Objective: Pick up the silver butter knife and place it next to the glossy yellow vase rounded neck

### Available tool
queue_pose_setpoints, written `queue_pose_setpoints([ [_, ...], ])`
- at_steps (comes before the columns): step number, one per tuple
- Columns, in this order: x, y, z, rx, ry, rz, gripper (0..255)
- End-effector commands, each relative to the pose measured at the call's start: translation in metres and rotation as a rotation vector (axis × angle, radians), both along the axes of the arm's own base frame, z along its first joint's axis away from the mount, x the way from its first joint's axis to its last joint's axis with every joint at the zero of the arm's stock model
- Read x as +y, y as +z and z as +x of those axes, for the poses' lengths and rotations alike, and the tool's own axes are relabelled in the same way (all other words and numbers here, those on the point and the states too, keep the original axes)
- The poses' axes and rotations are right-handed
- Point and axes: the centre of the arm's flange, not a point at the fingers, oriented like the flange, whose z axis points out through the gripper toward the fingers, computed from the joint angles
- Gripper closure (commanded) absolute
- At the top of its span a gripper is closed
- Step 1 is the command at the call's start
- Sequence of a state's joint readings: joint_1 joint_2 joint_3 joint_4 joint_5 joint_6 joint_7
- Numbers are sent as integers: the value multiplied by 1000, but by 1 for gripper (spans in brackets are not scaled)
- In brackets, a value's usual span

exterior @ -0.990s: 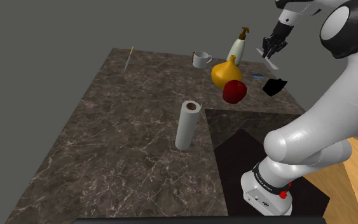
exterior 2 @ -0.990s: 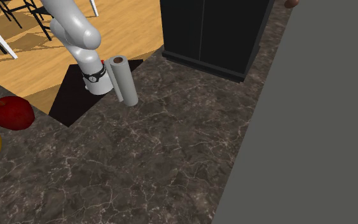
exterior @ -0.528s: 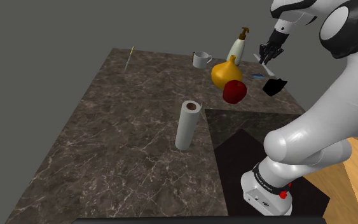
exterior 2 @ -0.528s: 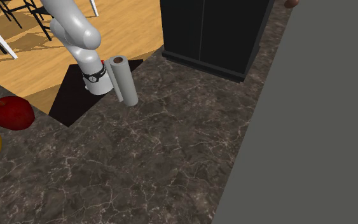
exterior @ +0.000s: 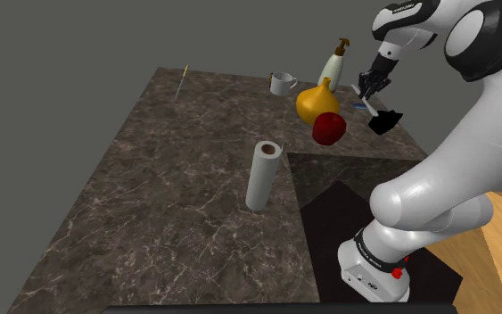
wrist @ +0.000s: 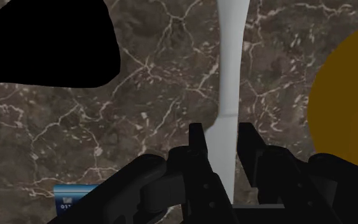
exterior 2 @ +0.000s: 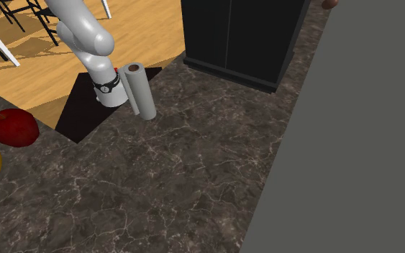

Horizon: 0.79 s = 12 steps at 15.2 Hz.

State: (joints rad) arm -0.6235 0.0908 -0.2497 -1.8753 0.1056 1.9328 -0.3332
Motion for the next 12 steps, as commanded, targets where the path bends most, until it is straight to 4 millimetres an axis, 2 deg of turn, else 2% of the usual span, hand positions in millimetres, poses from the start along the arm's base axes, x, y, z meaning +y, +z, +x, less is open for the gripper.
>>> queue_pose_setpoints([
  [1,0,-10,-1,0,0,0,255],
  [12,0,-68,-1,0,0,0,255],
])
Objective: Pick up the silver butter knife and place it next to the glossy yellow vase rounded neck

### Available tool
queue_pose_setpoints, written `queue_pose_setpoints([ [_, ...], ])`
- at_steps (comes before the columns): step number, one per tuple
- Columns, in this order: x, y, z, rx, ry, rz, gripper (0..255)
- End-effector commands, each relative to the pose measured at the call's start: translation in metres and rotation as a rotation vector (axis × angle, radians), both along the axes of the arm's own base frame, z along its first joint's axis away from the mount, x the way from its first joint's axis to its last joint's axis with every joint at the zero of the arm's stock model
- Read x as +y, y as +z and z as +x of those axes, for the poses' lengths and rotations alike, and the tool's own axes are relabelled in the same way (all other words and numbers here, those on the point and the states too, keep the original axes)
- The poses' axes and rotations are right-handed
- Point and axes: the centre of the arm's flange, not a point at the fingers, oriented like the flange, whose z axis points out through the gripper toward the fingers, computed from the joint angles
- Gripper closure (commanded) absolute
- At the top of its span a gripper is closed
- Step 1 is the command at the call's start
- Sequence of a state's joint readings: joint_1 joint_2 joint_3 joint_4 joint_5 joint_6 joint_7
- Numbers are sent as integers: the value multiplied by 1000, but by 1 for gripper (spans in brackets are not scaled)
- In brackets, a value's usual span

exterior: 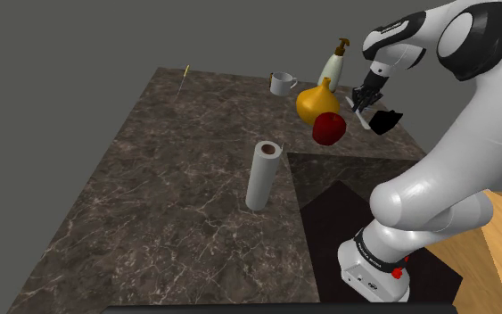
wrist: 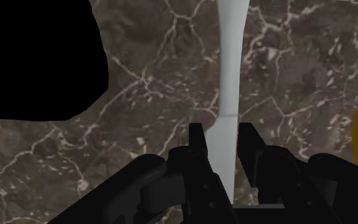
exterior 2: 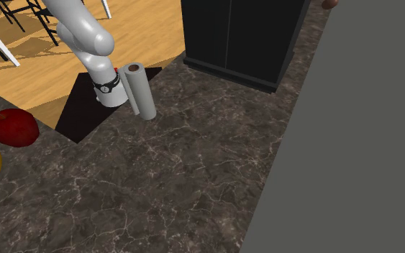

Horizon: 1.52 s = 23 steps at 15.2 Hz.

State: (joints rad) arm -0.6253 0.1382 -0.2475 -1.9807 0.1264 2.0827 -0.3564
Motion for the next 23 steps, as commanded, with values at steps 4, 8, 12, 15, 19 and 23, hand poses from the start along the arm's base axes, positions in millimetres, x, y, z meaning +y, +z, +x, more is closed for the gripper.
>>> queue_pose_setpoints([
  [4,0,-27,0,0,0,0,255],
  [8,0,-44,0,0,0,0,255],
  [12,0,-44,0,0,0,0,255],
  [15,0,-44,0,0,0,0,255],
  [19,0,-44,0,0,0,0,0],
  [23,-2,-18,-1,0,0,0,0],
])
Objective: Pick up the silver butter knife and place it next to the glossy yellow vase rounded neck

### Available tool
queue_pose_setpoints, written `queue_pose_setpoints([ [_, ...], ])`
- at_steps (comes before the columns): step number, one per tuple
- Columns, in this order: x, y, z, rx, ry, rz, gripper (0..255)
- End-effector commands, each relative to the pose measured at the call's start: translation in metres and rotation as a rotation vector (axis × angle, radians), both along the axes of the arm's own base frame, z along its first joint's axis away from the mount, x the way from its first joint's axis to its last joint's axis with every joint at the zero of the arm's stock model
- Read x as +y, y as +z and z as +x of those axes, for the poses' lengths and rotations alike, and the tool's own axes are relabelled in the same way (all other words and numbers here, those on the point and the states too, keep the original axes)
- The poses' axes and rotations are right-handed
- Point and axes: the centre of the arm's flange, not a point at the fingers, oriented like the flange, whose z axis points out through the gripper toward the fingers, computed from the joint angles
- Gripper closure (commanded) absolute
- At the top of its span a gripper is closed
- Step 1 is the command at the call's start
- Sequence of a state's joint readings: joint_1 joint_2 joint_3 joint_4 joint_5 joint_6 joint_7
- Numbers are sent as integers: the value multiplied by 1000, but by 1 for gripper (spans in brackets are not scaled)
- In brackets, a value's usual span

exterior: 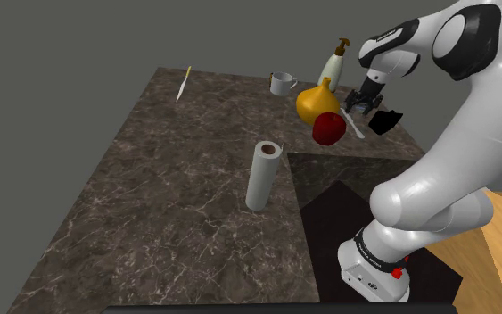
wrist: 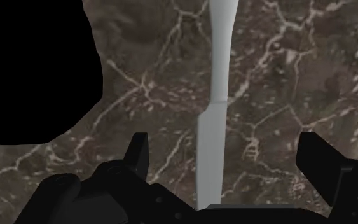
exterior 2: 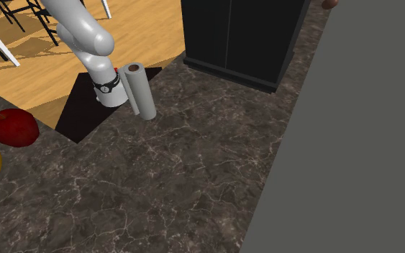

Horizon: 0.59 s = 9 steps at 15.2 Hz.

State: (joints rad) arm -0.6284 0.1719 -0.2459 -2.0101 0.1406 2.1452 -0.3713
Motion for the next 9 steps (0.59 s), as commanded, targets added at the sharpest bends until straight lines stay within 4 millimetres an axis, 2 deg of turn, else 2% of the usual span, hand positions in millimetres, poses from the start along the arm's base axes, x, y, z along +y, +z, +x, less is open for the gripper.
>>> queue_pose_setpoints([
  [1,-2,22,-1,1,0,1,0],
  [2,-2,32,-1,1,0,1,0],
  [9,-2,32,-1,1,0,1,0],
])
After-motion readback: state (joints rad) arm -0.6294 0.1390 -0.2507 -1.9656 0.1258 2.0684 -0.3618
